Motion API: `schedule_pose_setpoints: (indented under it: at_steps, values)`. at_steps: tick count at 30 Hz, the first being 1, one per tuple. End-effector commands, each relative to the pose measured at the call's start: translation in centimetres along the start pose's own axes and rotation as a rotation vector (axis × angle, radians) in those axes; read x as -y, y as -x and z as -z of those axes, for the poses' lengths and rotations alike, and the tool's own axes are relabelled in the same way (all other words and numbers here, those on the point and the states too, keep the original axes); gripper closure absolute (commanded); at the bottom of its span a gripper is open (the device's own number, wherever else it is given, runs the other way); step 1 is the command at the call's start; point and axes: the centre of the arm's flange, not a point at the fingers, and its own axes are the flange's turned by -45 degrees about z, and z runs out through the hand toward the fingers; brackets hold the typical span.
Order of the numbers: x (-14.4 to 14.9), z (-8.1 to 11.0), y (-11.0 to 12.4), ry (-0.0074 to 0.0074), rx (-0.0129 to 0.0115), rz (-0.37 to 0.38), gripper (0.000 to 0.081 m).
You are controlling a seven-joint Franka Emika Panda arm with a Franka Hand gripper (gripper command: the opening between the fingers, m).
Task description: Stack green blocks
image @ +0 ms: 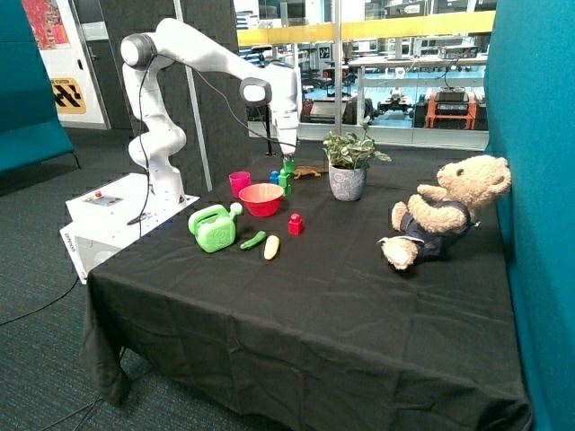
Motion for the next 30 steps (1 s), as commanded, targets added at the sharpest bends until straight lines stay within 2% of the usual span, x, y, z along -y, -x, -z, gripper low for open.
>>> schedule_pose_setpoints:
  at_steps: [1, 19, 30]
  values:
    - [1.4, -0.1, -1.0, -0.0012, -0.0005, 0.023, 0.0808]
    - [4.4, -0.4, -1.8, -0.0012, -0.0006, 0.071, 0.0808]
    - [4.7, -0.3, -1.7, -0.0012, -0.0006, 0.069, 0.0808]
